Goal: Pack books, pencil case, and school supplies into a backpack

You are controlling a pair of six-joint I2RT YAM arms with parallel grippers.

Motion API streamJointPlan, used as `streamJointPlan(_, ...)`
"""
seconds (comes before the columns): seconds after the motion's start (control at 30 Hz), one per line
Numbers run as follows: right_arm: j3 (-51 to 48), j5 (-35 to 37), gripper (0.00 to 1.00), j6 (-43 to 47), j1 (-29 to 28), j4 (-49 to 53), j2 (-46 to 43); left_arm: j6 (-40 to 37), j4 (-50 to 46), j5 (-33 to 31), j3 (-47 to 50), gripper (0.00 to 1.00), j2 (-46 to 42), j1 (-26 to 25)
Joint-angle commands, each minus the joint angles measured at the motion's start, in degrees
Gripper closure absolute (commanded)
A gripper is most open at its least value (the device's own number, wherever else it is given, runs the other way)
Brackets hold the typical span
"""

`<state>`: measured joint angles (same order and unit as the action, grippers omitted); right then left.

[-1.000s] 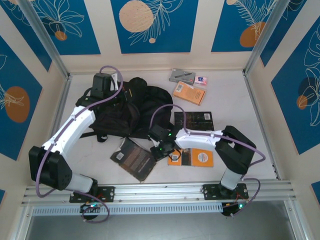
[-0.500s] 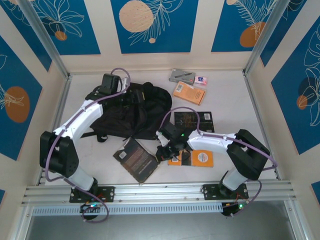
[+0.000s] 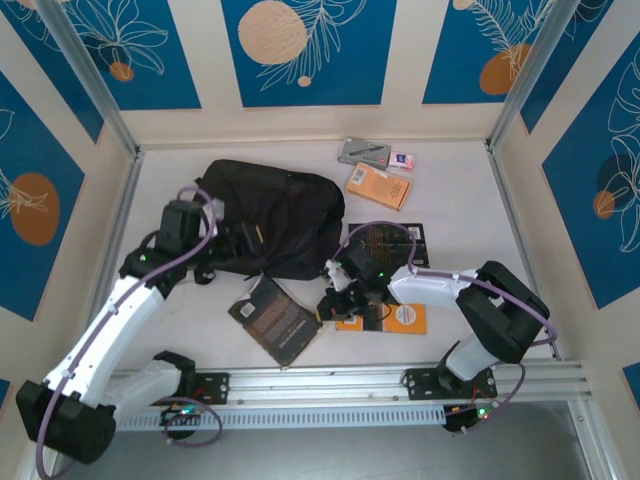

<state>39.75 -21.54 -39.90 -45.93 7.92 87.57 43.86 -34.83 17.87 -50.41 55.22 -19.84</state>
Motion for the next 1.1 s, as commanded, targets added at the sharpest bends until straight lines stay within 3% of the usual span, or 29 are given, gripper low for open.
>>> streamJointPlan(0.0,-0.03,-4.62,1.0,0.35,0.24,-2.42,-0.47,8.14,-6.25,-3.22,7.58,0.24,-3.05,-1.02)
streamJointPlan(0.3,-1.25,-4.0,1.0,0.96,0.58,-3.18,-0.91,15.44,-7.48,-9.57,21.03,0.38,-9.6,-6.19)
streamJointPlan(0.63,4.03,-7.99,0.99,7.5,-1.73,1.56,5.53,17.66,0.36,-10.65,29.03,0.52,-5.26,-7.03)
streamJointPlan(0.77,7.23,-2.91,0.64,10.17,-3.49,6.04,8.07,17.03,2.4,-11.2,29.67,0.54,-2.15,-7.05)
streamJointPlan(0.83,8.67,0.01,0.52,10.71,-4.27,7.07,8.73,17.13,4.2,-10.64,30.34,0.54,-0.64,-6.97)
streamJointPlan(1.07,11.93,2.27,0.47,10.37,-7.22,7.32,12.79,16.41,7.73,-8.95,30.64,0.61,2.63,-6.97)
